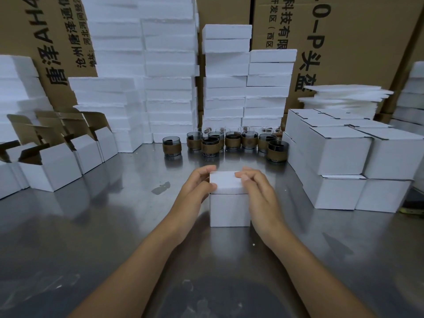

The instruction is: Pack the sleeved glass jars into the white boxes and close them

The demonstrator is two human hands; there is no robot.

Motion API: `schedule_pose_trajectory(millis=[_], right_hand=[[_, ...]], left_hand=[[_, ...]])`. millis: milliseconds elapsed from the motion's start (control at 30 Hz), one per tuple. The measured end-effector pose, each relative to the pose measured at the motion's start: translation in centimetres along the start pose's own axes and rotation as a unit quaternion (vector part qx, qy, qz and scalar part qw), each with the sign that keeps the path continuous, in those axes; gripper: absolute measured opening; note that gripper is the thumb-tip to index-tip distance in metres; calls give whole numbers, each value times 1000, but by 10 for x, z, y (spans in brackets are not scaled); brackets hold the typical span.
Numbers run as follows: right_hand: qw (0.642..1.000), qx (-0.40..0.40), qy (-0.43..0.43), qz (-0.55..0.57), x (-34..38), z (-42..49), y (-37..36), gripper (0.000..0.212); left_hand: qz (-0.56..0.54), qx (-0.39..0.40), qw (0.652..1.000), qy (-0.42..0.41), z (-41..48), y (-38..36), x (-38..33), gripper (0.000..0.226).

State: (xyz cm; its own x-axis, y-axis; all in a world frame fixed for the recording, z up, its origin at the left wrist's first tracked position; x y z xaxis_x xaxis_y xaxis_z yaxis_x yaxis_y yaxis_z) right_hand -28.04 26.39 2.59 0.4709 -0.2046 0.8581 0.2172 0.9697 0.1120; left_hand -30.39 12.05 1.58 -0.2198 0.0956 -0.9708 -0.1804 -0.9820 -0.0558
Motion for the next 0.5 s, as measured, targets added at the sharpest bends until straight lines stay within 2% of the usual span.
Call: schedule_pose_trajectory(millis=[133,333,400,500], right_hand=[[999,7,17,-30,2,0,-1,29],[991,-5,56,-123,9,-9,0,19],[987,8,56,-152,11,-15,-3,34],[982,28,54,-178,17,-21,-7,62]], left_hand=[[-7,5,1000,1,2,-1,1,41],[-26,0,1000,12,0,0,2,41],[-33,-3,999,21,-1,1,4,44],[-50,-16,998,23,-2,5,6,36]])
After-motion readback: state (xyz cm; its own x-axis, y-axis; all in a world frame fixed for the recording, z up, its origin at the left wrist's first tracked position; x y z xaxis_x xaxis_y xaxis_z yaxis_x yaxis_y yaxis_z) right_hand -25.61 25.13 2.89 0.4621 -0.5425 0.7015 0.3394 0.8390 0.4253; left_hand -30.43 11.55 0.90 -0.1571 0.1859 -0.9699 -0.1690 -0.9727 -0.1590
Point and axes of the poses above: each hand's wrist, its own z-axis towards the middle knuckle, its own y-axis out of the back of the hand, x = y × z, the point moved 7 cm from there along z, towards the middle knuckle, and after that the axes turned 4 degrees about y, right-handed, at the moved point
